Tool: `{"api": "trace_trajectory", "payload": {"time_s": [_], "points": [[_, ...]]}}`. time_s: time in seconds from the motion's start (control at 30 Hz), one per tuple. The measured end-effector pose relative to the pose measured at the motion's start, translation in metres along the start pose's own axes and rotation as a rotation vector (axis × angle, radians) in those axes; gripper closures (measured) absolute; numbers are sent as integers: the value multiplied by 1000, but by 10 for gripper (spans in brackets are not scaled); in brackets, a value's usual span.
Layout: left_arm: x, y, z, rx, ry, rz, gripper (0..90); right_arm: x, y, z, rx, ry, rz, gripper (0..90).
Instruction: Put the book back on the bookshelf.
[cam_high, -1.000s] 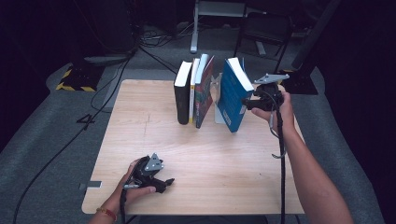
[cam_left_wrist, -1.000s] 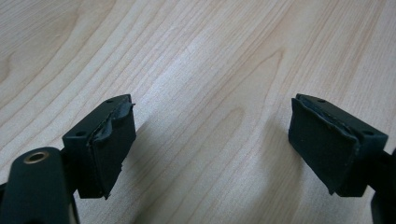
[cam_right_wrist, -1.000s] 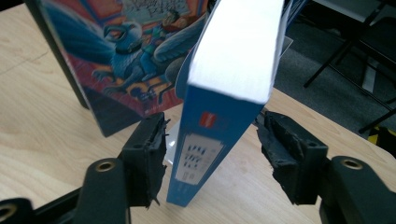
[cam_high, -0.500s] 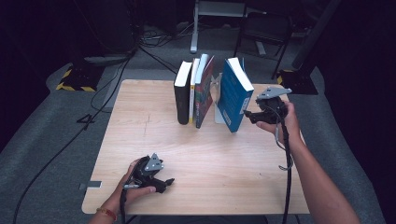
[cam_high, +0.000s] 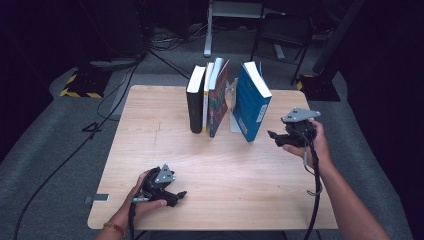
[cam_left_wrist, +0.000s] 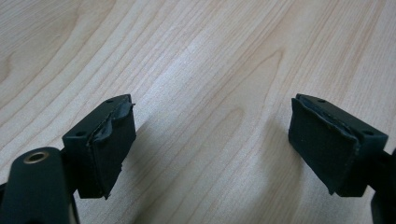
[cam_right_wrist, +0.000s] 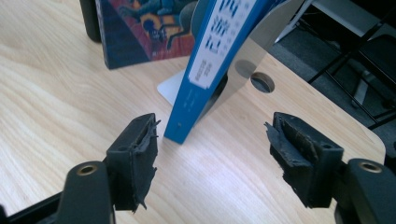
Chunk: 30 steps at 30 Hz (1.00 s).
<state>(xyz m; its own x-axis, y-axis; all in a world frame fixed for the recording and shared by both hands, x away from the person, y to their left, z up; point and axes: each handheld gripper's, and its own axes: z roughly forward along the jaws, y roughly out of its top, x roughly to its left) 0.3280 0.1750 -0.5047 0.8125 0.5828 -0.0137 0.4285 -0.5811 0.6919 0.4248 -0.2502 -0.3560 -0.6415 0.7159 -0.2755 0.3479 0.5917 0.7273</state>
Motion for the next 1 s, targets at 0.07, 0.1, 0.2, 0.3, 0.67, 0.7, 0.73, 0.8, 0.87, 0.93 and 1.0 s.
{"api": "trace_trajectory", "payload": {"time_s": [0.07, 0.1, 0.2, 0.3, 0.67, 0.7, 0.73, 0.8, 0.87, 0.93, 1.0], "points": [[0, 0, 0, 0, 0, -1, 151, 1, -6, -2, -2, -3, -11, 316], [0, 0, 0, 0, 0, -1, 151, 2, -8, -3, -5, -7, -12, 314], [0, 0, 0, 0, 0, -1, 151, 3, -15, -5, -6, -1, -19, 305], [0, 0, 0, 0, 0, -1, 151, 4, -23, -7, 0, 6, -26, 291], [0, 0, 0, -1, 0, -1, 151, 4, -61, -8, 18, 19, -35, 246], [0, 0, 0, -1, 0, -1, 151, 4, -61, -8, 18, 19, -35, 246], [0, 0, 0, 0, 1, -2, 151, 5, -64, -8, 20, 25, -36, 243], [0, 0, 0, -1, 1, -2, 151, 6, -72, -9, 25, 26, -44, 235], [0, 0, 0, 0, 1, -2, 151, 8, -79, -9, 32, 34, -48, 229], [0, 0, 0, -1, 2, -2, 151, 9, -86, -10, 41, 39, -54, 226], [0, 0, 0, 0, 1, -2, 151, 10, -93, -10, 44, 45, -46, 224]]}}
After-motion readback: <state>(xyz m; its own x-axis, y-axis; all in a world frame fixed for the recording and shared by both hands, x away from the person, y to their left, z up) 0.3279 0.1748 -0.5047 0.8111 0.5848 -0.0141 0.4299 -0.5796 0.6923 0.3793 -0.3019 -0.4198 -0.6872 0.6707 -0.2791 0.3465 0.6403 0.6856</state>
